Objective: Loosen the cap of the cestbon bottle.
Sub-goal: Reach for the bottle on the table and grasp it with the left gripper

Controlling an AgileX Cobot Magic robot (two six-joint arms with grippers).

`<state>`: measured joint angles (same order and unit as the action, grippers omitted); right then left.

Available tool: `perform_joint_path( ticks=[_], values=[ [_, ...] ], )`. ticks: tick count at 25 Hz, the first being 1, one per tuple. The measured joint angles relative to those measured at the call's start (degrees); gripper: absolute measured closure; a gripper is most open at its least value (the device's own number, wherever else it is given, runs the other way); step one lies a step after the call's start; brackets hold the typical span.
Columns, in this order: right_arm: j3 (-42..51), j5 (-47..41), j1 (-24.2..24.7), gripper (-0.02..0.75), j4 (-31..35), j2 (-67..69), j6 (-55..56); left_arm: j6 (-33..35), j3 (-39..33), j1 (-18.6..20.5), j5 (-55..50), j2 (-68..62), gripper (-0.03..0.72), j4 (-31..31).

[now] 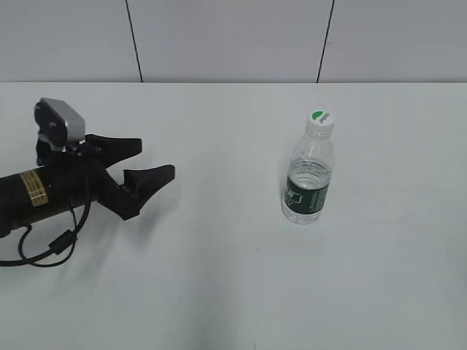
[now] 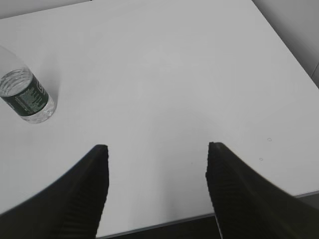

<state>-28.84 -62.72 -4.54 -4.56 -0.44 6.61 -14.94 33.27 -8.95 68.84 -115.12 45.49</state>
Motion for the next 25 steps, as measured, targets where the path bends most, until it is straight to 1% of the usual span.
perform_joint_path(
  ticks=[3, 6, 8, 11, 15, 18, 21, 25],
  values=[
    [0.00, 0.00, 0.00, 0.259, 0.00, 0.00, 0.00, -4.51, 5.64, 0.00, 0.05, -3.02, 0.129, 8.45],
    [0.00, 0.00, 0.00, 0.259, 0.00, 0.00, 0.00, -5.75, 10.23, -0.23, 0.11, -5.06, 0.129, 15.01],
    [0.00, 0.00, 0.00, 0.259, 0.00, 0.00, 0.00, -5.86, 12.93, -0.95, 0.20, -6.21, 0.127, 17.42],
    [0.00, 0.00, 0.00, 0.259, 0.00, 0.00, 0.00, -6.16, 16.33, -2.58, 0.26, -8.50, 0.109, 18.49],
    [0.00, 0.00, 0.00, 0.259, 0.04, 0.00, 0.00, -7.21, 20.29, -6.71, 0.20, -11.11, 0.100, 18.67],
    [0.00, 0.00, 0.00, 0.259, 0.04, 0.00, 0.00, -10.03, 23.87, -10.03, 0.25, -13.29, 0.100, 18.68],
    [0.00, 0.00, 0.00, 0.259, 0.04, 0.00, 0.00, -14.11, 27.78, -12.40, 0.21, -15.26, 0.100, 18.57],
    [0.00, 0.00, 0.00, 0.259, 0.04, 0.00, 0.00, -15.50, 31.90, -14.76, 0.17, -17.34, 0.100, 18.46]
  ],
)
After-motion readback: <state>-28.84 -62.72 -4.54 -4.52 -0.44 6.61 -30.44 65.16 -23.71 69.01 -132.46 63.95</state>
